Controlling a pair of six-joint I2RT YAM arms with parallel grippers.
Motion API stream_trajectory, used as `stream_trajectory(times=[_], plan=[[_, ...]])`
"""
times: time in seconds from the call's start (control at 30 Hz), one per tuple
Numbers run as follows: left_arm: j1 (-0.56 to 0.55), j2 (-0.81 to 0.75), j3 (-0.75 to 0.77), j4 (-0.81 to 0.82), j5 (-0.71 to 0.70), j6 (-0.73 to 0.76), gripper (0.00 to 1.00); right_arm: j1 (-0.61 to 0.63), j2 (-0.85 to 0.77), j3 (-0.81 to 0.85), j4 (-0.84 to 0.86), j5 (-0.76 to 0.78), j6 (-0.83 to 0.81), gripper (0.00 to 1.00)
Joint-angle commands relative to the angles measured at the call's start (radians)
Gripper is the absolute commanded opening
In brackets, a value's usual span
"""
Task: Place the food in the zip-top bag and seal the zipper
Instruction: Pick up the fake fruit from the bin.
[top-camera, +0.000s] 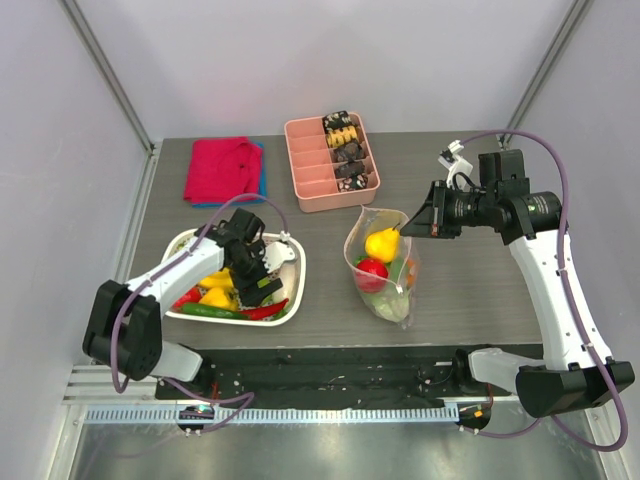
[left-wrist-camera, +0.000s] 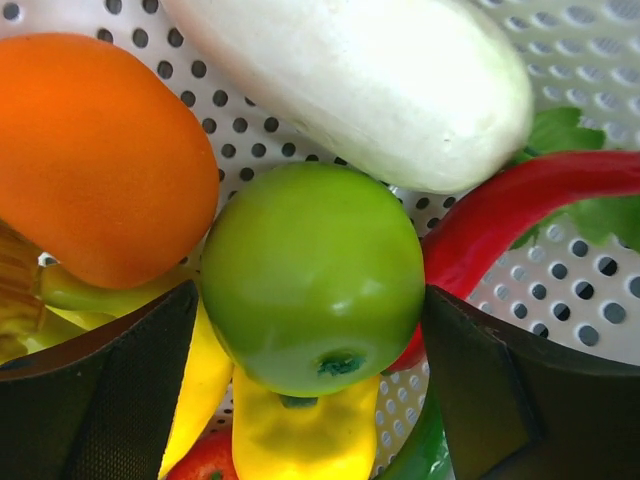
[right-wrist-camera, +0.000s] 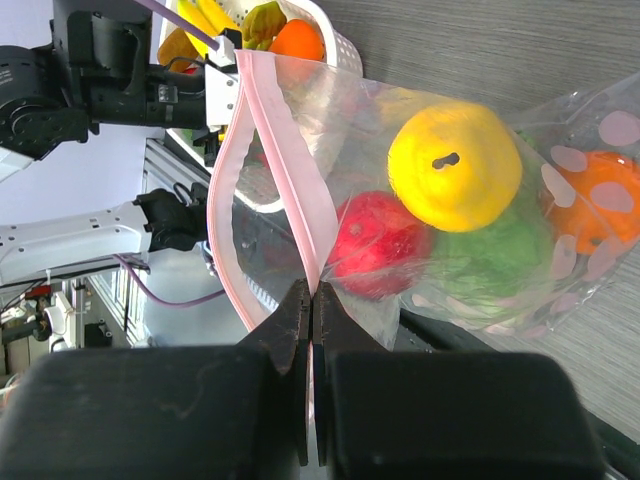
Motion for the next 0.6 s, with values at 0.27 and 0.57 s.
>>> stream_trajectory(times=[0.27,0.57], plan=[[-0.001,-0.113,0.206,-0.109,0.034,-0.069,0.61,-0.001,-0.004,0.019,0.031,-0.008,0.001,0.01],[-0.008,-0.09,0.642,-0.052,0.288,-0.365,0.56,-0.001,0.003,0.017,0.045,-0.013,0.006,0.01]])
